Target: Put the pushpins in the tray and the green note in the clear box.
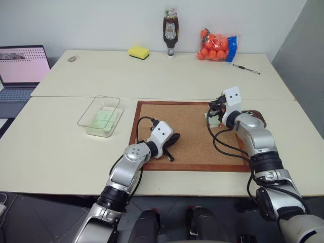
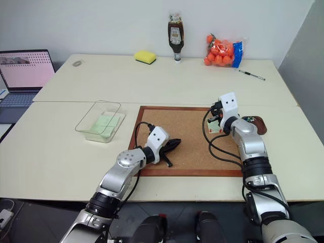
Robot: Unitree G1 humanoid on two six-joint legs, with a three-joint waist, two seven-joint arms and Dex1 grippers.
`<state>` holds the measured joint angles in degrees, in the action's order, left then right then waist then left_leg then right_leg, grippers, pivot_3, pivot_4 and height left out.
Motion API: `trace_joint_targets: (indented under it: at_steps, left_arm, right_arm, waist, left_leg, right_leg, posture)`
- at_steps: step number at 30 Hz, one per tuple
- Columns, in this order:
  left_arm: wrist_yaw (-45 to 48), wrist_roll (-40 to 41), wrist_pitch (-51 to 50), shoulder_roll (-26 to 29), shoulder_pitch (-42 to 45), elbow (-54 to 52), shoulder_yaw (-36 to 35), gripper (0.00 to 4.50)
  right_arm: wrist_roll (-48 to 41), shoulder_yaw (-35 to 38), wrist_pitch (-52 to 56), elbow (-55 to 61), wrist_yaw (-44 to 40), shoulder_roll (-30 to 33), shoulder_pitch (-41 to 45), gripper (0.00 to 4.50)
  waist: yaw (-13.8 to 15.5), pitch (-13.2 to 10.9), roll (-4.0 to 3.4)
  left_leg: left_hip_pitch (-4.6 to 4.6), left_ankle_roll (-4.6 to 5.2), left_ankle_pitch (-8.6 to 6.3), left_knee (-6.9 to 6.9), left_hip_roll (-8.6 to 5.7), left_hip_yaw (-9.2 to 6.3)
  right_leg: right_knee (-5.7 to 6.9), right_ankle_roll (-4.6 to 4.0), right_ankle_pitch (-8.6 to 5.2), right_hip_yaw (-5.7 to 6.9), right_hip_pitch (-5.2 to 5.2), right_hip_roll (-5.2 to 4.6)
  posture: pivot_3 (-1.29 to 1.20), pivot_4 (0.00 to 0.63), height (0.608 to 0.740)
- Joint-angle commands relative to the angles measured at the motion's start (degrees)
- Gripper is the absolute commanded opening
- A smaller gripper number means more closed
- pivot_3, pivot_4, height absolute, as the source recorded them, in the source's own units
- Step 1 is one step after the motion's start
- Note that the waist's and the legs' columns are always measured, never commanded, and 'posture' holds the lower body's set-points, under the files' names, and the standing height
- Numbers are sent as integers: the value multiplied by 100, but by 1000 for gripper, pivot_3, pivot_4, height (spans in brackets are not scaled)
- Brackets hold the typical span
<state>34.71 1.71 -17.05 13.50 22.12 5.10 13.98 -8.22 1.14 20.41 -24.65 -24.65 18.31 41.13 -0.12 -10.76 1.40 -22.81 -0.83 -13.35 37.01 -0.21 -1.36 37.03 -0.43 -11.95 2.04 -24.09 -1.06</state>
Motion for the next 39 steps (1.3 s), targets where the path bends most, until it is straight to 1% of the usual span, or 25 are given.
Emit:
trace_joint_targets:
  at_steps: [1,3,7,11,14,20,29,31,33,34,37,39]
  left_arm:
    - [15,-32,-16,-42,-3,26,101,0]
    - [11,-25,-13,-40,-13,22,94,0]
    - [6,-18,-3,-50,-26,19,100,0]
    - [36,-14,27,-49,-8,53,113,0]
    - [62,-16,54,-70,63,108,135,0]
    - [99,-24,95,-72,163,187,128,0]
    - [106,-46,51,-13,51,51,104,0]
    - [96,-51,35,-4,34,23,102,0]
    - [92,-54,33,1,35,23,100,0]
    - [90,-55,32,2,35,22,100,0]
    - [89,-59,24,0,40,22,104,0]
    - [94,-60,30,1,53,43,103,0]
  right_arm:
    - [-103,236,10,569,26,138,-86,48]
    - [-169,426,177,938,97,283,-282,48]
    - [-238,964,509,1761,353,627,-942,48]
    - [-229,1393,759,2051,661,867,-1391,48]
    - [-149,1523,712,1758,788,1021,-1464,48]
    - [15,1318,484,890,728,1207,-1129,48]
    - [116,1179,201,176,701,1202,-825,48]
    - [105,1184,171,91,751,1186,-790,521]
    - [102,1184,134,27,791,1175,-760,724]
    - [100,1184,116,5,800,1173,-750,1073]
    - [94,1171,101,-1,808,1171,-748,1787]
    - [96,1165,96,7,809,1173,-760,2142]
  waist:
    - [1,0,0]
    - [23,0,0]
    - [49,1,-1]
    - [51,4,-7]
    - [12,5,-9]
    - [-1,6,-10]
    - [0,6,-10]
    - [-1,6,-10]
    - [-5,6,-10]
    - [-5,6,-10]
    - [-5,6,-10]
    - [-4,6,-10]
  left_leg:
    - [0,0,0,0,0,0]
    - [-1,0,0,0,-1,-1]
    - [-4,0,0,-1,-4,-2]
    - [-5,0,0,-1,-3,0]
    - [2,0,0,2,-2,2]
    - [8,3,2,1,-2,3]
    - [0,4,2,-1,-6,6]
    - [1,4,2,-1,-5,6]
    - [1,4,2,-1,-5,6]
    - [2,4,2,0,-4,6]
    - [2,4,2,-1,-4,6]
    - [1,4,2,-1,-4,5]
  right_leg:
    - [0,0,0,0,0,0]
    - [0,0,0,1,0,0]
    - [-4,0,0,2,1,-3]
    - [-6,2,-2,0,1,-3]
    - [0,2,-1,-3,2,-3]
    - [4,4,1,-2,4,4]
    - [-7,6,1,-4,3,1]
    - [-5,6,1,-4,2,1]
    - [-4,6,1,-5,2,2]
    - [-3,6,1,-5,2,2]
    - [-3,6,1,-5,2,2]
    - [-4,6,1,-4,2,2]
  posture:
    - [0,150,740]
    - [0,150,740]
    - [0,150,740]
    - [0,150,740]
    - [0,150,740]
    - [0,150,740]
    - [0,150,740]
    - [0,150,740]
    - [0,150,740]
    - [0,150,740]
    - [0,150,740]
    - [0,150,740]
